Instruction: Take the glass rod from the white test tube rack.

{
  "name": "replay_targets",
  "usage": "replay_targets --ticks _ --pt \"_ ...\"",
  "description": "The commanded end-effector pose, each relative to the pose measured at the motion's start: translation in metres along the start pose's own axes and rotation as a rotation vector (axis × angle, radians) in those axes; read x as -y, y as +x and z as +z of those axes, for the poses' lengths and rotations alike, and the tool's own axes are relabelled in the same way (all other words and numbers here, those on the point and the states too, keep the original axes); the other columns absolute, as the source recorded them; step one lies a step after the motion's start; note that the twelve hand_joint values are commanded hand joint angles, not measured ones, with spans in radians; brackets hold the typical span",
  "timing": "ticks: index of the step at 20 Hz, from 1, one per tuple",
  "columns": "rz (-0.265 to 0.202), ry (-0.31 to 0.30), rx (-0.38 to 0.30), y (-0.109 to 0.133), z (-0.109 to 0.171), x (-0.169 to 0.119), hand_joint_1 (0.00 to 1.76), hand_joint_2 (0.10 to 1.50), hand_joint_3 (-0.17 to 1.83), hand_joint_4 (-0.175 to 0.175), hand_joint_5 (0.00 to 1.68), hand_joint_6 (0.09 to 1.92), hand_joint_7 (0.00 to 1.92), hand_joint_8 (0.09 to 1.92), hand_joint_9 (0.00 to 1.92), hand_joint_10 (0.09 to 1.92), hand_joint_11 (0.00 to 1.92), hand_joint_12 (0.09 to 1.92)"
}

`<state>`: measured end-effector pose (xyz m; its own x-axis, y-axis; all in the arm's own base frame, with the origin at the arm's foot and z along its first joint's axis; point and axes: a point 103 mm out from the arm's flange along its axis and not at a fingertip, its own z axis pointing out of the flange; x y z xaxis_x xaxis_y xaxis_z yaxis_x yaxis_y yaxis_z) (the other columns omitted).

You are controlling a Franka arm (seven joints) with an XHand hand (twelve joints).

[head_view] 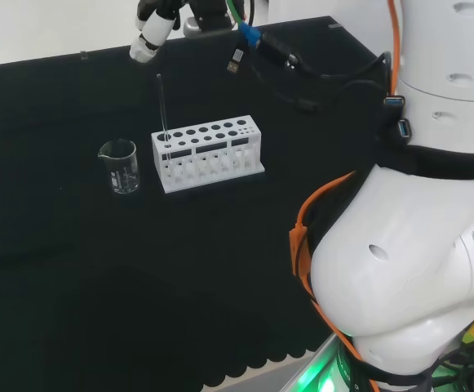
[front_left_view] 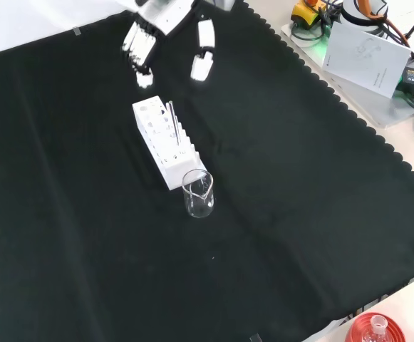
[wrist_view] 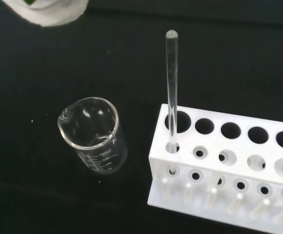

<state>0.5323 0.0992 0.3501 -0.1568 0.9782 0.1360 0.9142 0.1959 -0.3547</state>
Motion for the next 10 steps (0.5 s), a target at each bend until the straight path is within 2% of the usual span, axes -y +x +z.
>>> replay_targets --ticks 1,8,10 --pt "-0.006 0.007 -0.006 -0.006 0.014 -0.018 0.82 0.67 0.49 -0.175 0.27 0.71 0.39 0.94 0.41 0.95 0.27 1.43" --pt "0.002 0.009 -0.03 -0.019 0.025 -0.021 0.82 0.66 0.5 -0.175 0.27 0.72 0.4 0.94 0.42 0.95 0.29 1.43" --pt "0.026 0.015 -0.028 -0.021 0.029 -0.021 0.82 0.66 0.5 -0.175 0.27 0.72 0.4 0.94 0.42 0.95 0.29 1.43"
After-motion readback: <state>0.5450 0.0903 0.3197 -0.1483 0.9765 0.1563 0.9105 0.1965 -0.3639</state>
